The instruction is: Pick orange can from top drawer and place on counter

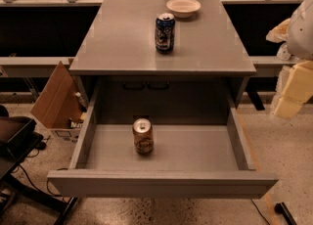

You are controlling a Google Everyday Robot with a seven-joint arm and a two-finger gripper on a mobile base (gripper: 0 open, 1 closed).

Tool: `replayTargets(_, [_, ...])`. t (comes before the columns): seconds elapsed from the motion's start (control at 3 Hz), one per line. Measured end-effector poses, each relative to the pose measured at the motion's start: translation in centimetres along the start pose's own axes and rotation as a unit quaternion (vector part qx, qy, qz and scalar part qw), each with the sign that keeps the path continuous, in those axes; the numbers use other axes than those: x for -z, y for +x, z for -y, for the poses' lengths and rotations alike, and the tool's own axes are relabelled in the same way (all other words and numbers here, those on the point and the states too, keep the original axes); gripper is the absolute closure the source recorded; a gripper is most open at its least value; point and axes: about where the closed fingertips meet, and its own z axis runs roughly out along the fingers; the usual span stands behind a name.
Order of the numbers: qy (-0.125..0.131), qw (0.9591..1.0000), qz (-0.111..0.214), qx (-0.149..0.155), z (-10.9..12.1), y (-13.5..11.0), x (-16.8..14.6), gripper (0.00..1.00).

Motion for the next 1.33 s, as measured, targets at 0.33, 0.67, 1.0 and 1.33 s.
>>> replayTargets(0.33, [0.000,1.0000,0.000,0.000,0.0,0.0,0.0,0.00])
replayTargets(0.67, [0.001,0.9998,0.019,-0.009,0.5,-0.4,-1.6,0.00])
replayTargets(1.0, [0.011,0.9970,0.067,-0.037,2.4,-1.6,-4.6,0.00])
replayTargets(1.33, [0.004,0.9871,0.133,-0.089,3.0,-3.2,-9.3,0.00])
